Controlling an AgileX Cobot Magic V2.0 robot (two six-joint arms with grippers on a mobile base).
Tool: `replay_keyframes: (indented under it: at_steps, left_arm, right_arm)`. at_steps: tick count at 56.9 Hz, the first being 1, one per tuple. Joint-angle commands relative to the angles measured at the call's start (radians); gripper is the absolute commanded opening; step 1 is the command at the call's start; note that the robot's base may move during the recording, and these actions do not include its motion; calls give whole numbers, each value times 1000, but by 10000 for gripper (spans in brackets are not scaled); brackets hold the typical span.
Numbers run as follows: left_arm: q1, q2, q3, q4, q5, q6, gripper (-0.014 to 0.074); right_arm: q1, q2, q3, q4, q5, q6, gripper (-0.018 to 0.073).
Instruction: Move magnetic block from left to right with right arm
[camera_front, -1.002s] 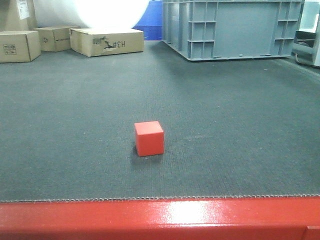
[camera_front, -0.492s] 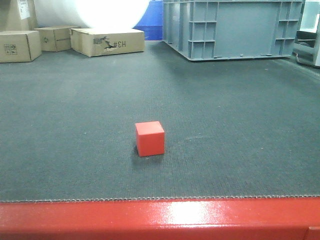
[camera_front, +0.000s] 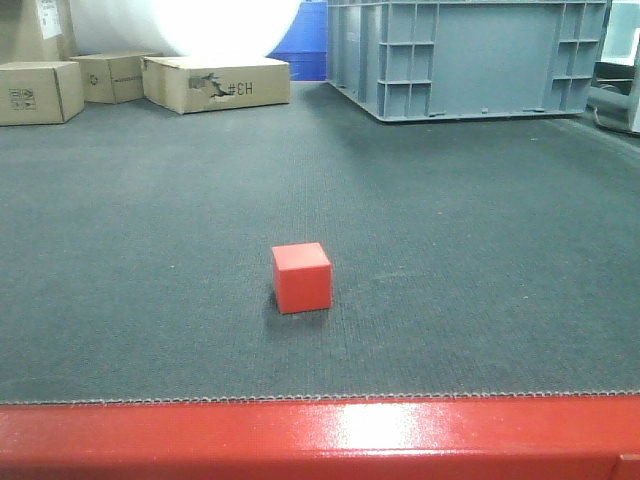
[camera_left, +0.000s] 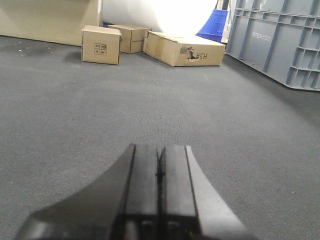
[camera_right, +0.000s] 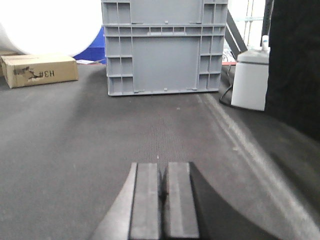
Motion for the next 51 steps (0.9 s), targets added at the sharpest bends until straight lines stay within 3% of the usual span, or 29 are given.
replay_keyframes:
  at_steps: [1, 10, 51]
  left_arm:
    - [-6, -10, 8, -3, -78, 0, -126]
    - [-6, -10, 8, -3, -78, 0, -126]
    - [-6, -10, 8, -3, -78, 0, -126]
  right_arm:
    - [-6, -24, 11, -11, -106, -14, 20]
    - [1, -24, 70, -11, -173, -14, 20]
    - [3, -24, 68, -5, -168, -14, 20]
